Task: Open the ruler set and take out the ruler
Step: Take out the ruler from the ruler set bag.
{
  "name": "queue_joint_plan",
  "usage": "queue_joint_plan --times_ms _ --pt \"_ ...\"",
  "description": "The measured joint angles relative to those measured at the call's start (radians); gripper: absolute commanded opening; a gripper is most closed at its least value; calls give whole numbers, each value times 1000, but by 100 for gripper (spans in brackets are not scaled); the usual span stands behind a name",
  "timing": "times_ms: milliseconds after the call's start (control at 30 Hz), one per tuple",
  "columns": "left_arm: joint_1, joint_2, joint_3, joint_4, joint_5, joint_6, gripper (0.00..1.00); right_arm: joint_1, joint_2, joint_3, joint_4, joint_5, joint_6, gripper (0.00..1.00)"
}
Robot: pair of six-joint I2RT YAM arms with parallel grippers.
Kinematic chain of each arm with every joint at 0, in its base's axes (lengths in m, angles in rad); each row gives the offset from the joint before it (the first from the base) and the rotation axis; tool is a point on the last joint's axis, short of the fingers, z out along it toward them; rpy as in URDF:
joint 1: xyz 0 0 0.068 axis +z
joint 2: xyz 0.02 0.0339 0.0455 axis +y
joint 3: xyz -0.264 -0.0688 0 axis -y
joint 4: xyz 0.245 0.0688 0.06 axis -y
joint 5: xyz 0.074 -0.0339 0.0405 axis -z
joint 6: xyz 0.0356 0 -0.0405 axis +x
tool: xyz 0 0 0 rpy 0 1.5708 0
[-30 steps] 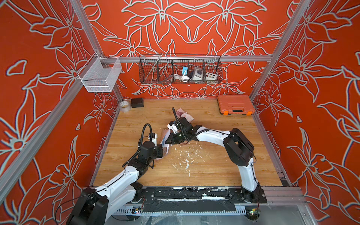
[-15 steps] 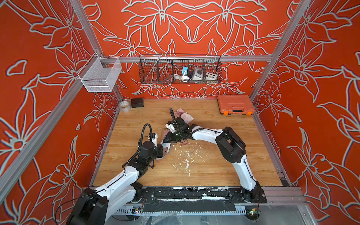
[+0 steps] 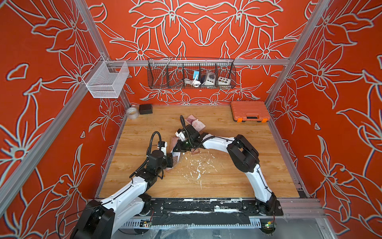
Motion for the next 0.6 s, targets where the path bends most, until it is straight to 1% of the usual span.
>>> queue_joint_plan --times_ms 167,333,600 --pt "0 1 0 0 -3 0 0 -1 0 0 3 -10 4 0" --pt "0 1 0 1 -7 -1 0 -3 -11 0 -24 -7 -5 0" --pt "0 5 0 8 -23 -5 0 -13 -95 -32 -87 17 -45 0"
